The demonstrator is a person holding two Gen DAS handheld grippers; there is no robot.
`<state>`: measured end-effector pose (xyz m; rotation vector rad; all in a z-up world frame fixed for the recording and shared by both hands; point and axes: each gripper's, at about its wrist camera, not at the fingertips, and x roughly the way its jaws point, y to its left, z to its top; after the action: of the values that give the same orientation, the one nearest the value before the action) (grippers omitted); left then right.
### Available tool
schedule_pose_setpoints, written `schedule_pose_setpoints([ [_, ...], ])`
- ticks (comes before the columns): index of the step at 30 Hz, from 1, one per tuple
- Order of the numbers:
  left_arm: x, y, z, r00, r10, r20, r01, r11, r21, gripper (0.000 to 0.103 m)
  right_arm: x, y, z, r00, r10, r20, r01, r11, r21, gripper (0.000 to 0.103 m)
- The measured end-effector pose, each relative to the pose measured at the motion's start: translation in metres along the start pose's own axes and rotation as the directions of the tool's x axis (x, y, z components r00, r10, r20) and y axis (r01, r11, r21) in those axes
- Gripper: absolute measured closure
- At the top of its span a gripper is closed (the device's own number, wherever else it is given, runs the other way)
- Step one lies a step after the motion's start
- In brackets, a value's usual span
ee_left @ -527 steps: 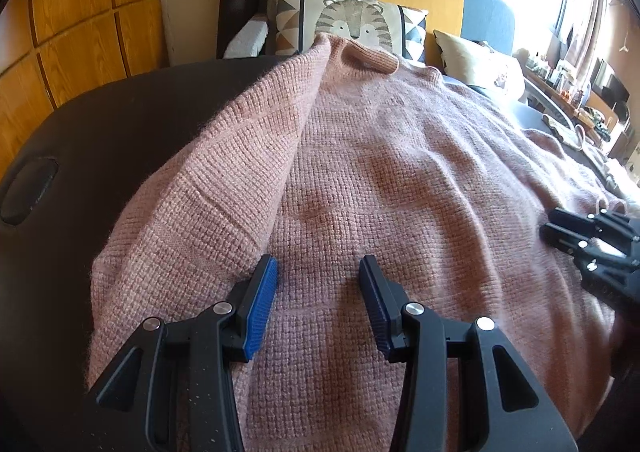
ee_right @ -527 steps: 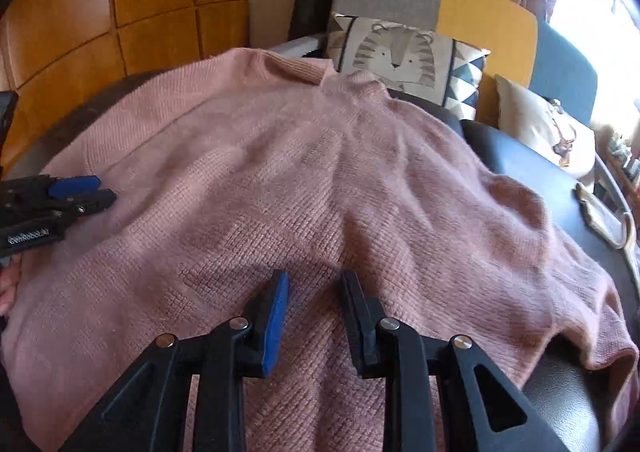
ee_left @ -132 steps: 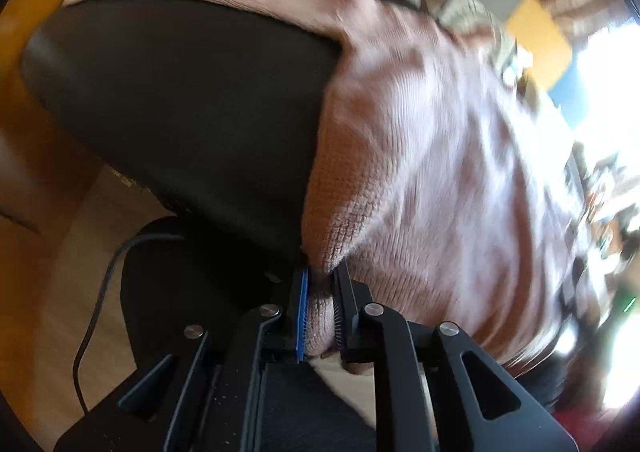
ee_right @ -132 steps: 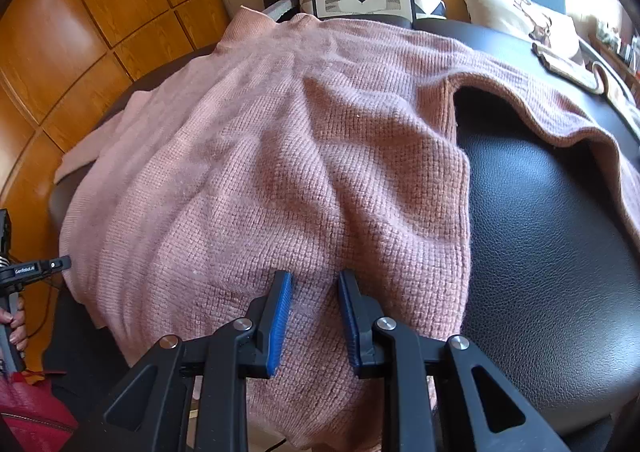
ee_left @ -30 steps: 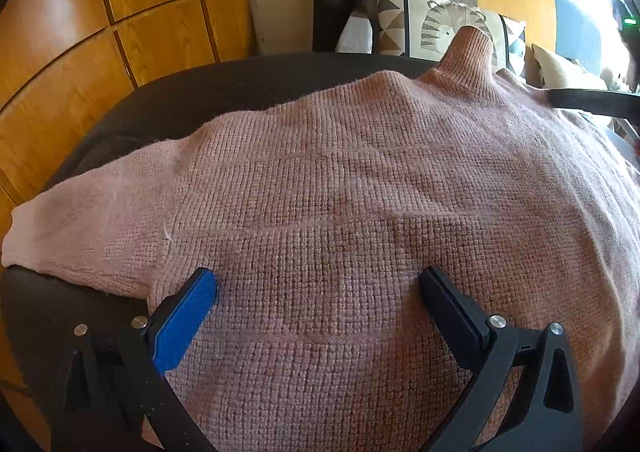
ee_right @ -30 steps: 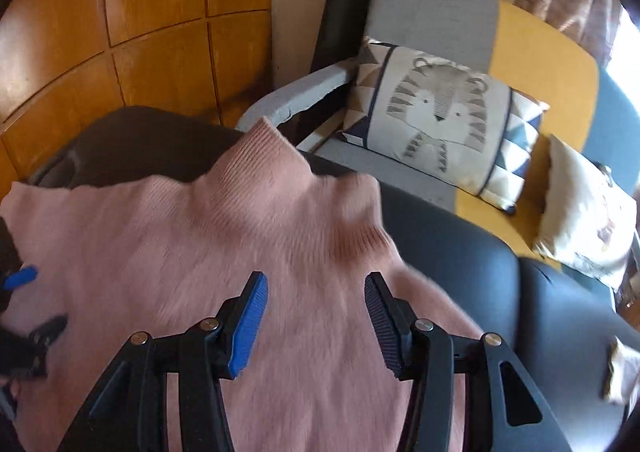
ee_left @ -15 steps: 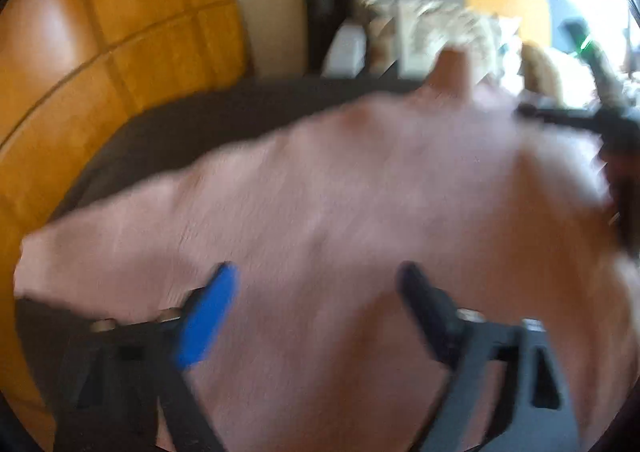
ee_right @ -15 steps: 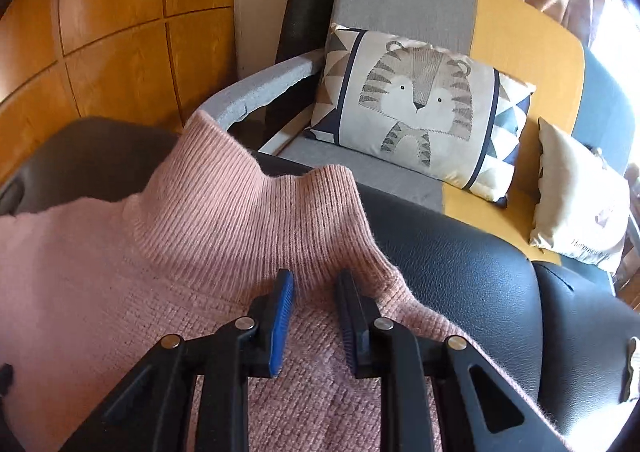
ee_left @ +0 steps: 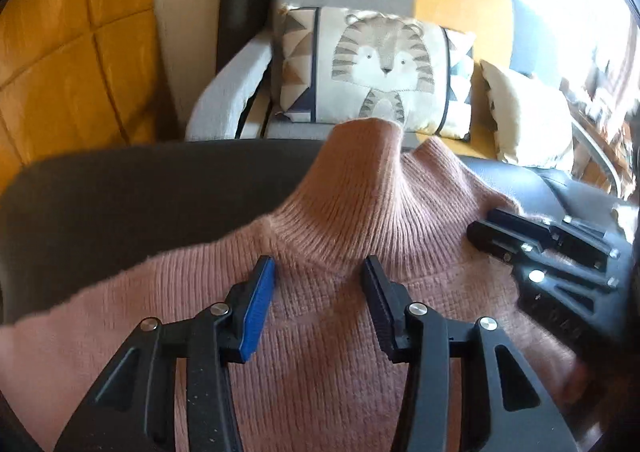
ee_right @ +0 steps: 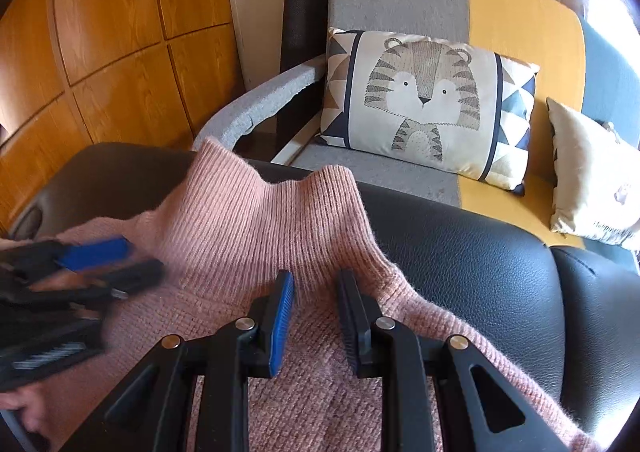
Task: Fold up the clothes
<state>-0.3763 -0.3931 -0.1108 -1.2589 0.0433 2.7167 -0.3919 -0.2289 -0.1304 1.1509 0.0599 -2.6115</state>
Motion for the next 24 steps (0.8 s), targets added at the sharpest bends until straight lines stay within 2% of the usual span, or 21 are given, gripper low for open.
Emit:
schedule_pose_setpoints([
  [3,0.006,-0.001,0.006,1.000,0.014,0.010,-0.014,1.000,0.012,0.053,0.000,-0.001,0.000,1.000,0.003,0.000,-0.003,1.000,0.005,0.081],
  [6,0.011,-0.005,0.009,0.996,0.082,0.027,-0.082,0.996,0.035,0.050,0.001,0.001,0.000,1.000,-0.011,-0.001,0.011,1.000,0.004,0.081],
  [10,0.020,-0.006,0.017,0.988,0.155,0.030,-0.156,0.987,0.033,0.040,0.005,0.005,0.001,0.997,-0.073,-0.004,0.073,0.997,-0.009,0.081],
  [13,0.024,0.006,0.021,0.990,0.137,0.017,-0.137,0.990,-0.022,0.033,0.010,0.009,0.005,0.993,-0.121,-0.009,0.120,0.993,-0.018,0.081],
  [17,0.029,0.007,0.025,0.988,0.150,0.023,-0.149,0.988,-0.025,0.030,0.015,0.009,0.009,0.988,-0.154,-0.006,0.154,0.988,-0.012,0.081],
  [24,0.037,0.012,0.034,0.987,0.159,0.017,-0.158,0.986,-0.052,0.020,0.019,0.006,0.013,0.985,-0.170,0.001,0.170,0.985,-0.001,0.081],
])
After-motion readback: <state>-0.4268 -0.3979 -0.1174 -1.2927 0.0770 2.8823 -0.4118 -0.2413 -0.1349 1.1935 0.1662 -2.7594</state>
